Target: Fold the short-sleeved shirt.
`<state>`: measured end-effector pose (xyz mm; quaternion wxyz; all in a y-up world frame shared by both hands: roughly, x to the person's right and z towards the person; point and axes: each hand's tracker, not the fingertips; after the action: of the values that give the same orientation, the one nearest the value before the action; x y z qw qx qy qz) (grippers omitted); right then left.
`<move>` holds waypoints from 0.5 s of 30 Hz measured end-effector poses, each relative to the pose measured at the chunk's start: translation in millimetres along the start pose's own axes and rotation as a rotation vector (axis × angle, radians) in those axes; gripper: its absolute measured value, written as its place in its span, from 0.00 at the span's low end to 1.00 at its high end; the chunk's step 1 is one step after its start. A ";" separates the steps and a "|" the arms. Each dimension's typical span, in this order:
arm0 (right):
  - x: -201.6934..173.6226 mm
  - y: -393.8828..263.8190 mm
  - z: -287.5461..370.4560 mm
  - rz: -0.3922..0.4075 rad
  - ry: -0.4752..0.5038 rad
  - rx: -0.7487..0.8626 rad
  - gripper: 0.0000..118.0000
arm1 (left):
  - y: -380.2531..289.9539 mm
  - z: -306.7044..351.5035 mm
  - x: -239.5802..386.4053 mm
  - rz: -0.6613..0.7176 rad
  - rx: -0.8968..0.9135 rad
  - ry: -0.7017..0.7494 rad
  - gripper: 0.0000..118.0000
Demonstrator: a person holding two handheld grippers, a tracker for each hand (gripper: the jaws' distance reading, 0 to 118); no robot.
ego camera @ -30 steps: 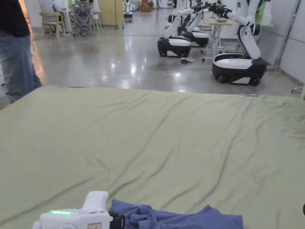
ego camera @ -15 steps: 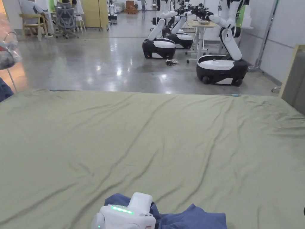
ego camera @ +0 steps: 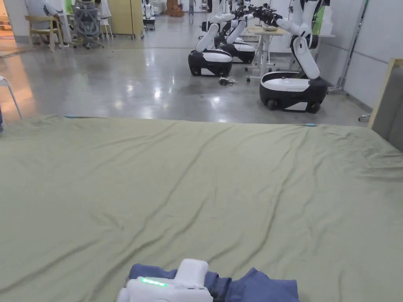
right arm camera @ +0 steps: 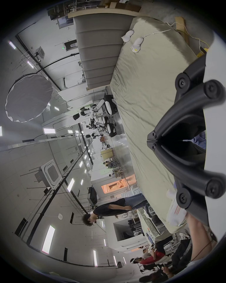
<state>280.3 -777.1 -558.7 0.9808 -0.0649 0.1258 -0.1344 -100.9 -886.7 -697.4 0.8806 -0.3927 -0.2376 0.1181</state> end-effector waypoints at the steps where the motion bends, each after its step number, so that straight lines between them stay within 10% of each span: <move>1: 0.5 -0.3 -1.6 -0.003 0.003 -0.004 0.00 | 3.5 22.2 -1.6 -0.010 0.053 -0.013 0.00; 11: -7.6 -9.3 -19.0 -0.010 0.043 -0.044 0.00 | -21.4 146.3 -130.1 0.212 0.142 -0.034 0.00; 12: -10.1 -9.7 -22.0 -0.010 0.050 -0.054 0.00 | -24.8 142.8 -142.4 0.279 0.148 -0.079 0.05; 14: -16.2 -7.6 -23.9 -0.008 0.061 -0.055 0.00 | -29.1 132.2 -163.3 0.380 0.124 -0.168 0.70; 15: -19.3 -5.9 -23.2 -0.006 0.073 -0.053 0.00 | -29.9 122.9 -170.7 0.406 0.092 -0.172 0.70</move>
<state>254.7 -779.5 -575.6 0.9731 -0.0862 0.1648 -0.1361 -309.7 -895.8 -659.5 0.8323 -0.3802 -0.2220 0.3368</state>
